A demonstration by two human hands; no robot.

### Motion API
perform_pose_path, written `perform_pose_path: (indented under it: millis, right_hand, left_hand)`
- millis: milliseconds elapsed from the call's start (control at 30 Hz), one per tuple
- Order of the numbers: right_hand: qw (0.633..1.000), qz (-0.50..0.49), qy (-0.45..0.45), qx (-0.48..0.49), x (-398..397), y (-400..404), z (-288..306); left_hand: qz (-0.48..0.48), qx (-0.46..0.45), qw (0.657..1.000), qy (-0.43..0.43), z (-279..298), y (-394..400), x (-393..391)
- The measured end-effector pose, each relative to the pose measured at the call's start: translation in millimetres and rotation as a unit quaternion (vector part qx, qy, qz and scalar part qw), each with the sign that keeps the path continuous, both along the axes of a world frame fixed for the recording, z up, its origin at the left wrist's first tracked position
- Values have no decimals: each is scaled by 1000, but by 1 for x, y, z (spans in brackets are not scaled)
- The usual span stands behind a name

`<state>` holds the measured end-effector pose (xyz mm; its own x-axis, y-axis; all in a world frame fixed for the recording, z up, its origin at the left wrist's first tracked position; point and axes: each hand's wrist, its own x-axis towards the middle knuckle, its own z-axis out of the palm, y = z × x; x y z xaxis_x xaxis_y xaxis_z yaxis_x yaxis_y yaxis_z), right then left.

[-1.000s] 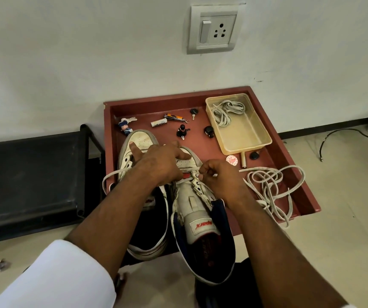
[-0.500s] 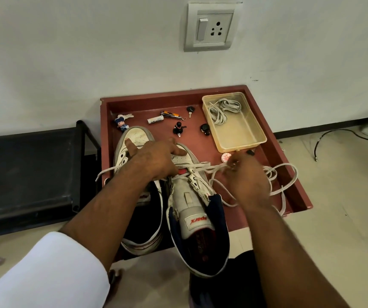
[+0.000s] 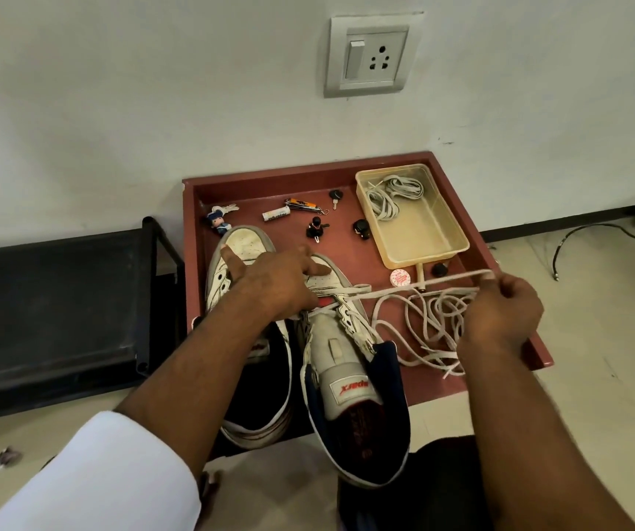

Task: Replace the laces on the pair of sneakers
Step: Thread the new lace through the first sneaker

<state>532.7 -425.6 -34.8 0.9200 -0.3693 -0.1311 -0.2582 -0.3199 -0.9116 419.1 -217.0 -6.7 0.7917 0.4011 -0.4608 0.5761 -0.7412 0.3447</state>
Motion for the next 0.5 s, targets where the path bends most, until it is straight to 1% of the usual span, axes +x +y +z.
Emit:
perform_pose_path:
  millis: [33,67,100,133,167,200,233,267,333,433,500]
  right_hand:
    - [1000,-3,7,-13,-1,0,0]
    - [997,33,-4,-76,-4,3,-1]
    - [981,103,-28,-160,-11,9,0]
    - [955,191,-54,-223,-19,17,0]
    - [927,287,-69,-230,-26,27,0]
    - [899,381,-59,-206,-35,38,0]
    - [872,450,-35,-192,-42,48,-2]
    - [850,487,-12,-201,-46,53,-8]
    - [826,516,16,-226,-44,59,-17]
    - [811,515,43,-275,-42,60,-12]
    - [787,522,29,-327,-44,59,-5]
  left_hand:
    - [-2,4,1000,1,0,0,0]
    - [-4,7,1000,0,0,0,0]
    - [-5,10,1000,-1,0,-1,0]
    - [-5,10,1000,-3,-1,-1,0]
    - [-4,12,1000,-7,-1,-1,1]
    - [-2,14,1000,-12,-3,-1,1]
    - [-1,18,1000,-16,-4,0,0]
    - [1,14,1000,-21,-7,1,-1]
    - [7,-14,999,-38,-13,5,0]
    - [6,-26,998,-49,-19,8,1]
    - [4,-27,999,-45,-20,8,3]
